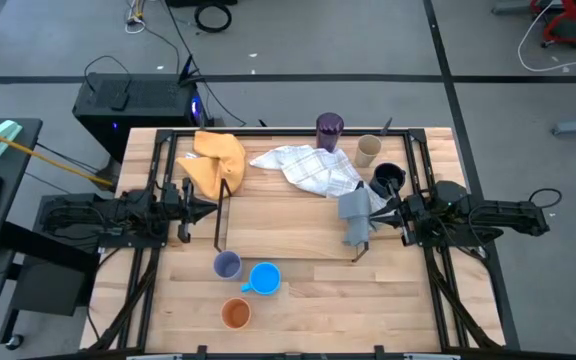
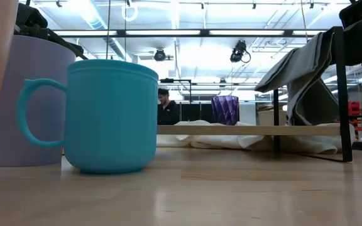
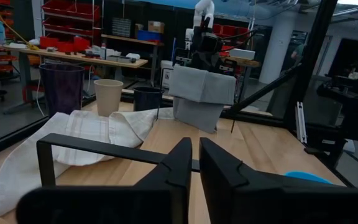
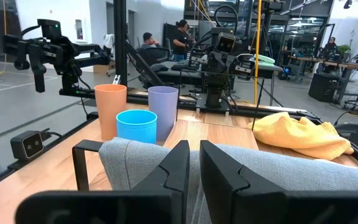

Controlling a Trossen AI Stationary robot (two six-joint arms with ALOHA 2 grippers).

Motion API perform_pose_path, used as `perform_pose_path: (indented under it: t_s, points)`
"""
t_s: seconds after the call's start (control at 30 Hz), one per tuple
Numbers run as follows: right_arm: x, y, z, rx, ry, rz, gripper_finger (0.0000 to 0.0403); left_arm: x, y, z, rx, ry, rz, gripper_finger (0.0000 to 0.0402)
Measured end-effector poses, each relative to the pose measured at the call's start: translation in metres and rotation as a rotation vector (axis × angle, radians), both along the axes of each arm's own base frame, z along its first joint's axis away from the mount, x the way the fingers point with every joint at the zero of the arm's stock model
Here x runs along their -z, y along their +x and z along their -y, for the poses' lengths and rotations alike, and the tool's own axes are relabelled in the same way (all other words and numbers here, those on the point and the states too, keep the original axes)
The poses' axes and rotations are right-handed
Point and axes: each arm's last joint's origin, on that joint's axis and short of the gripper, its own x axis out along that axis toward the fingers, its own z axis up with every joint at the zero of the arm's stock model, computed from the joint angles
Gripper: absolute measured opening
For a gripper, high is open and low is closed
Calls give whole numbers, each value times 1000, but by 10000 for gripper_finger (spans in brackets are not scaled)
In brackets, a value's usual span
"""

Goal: Stack small to large cups/mugs on shelf

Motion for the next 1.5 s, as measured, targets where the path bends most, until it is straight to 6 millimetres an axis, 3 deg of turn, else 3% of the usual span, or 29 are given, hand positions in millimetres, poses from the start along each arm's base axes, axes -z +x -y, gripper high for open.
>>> perform_pose_path:
  t_s: [1.5]
  points:
    - [0, 0, 0, 0, 0, 1, 45, 0, 0, 0, 0, 0, 0, 39]
